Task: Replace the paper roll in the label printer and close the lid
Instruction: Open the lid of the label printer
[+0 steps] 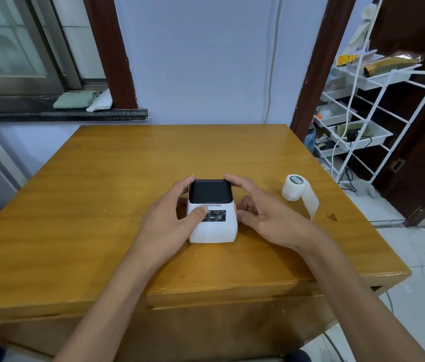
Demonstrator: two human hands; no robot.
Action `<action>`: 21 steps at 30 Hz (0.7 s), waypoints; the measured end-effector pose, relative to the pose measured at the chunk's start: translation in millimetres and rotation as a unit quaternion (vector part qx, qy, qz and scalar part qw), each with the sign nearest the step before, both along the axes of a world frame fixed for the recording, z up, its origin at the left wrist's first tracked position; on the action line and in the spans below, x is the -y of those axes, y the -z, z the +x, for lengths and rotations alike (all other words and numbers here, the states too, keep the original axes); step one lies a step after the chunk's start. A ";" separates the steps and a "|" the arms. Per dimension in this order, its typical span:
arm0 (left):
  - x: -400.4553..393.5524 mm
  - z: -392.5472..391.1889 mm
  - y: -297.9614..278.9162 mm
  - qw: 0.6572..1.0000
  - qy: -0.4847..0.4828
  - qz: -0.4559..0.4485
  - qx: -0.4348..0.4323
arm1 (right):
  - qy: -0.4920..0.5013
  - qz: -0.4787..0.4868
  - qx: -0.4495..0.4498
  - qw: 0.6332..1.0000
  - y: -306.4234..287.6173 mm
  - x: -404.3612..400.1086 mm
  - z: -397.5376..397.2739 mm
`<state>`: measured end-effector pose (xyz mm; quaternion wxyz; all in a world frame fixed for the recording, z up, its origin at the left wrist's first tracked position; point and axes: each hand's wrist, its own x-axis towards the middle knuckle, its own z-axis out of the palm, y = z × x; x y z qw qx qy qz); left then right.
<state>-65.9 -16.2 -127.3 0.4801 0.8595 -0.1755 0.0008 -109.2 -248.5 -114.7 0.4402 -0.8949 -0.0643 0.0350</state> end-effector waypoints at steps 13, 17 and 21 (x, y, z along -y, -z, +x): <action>-0.6 -0.5 -2.7 1.000 0.008 0.004 -0.011 | 0.004 0.019 0.048 0.999 8.4 -4.5 -2.6; -1.1 -1.2 -3.2 1.000 0.005 -0.011 -0.018 | 0.016 0.066 0.020 0.997 1.3 -2.3 -4.9; -1.9 -2.4 -2.8 1.000 0.007 -0.010 -0.017 | 0.046 0.129 0.016 0.990 -4.4 -4.7 -7.7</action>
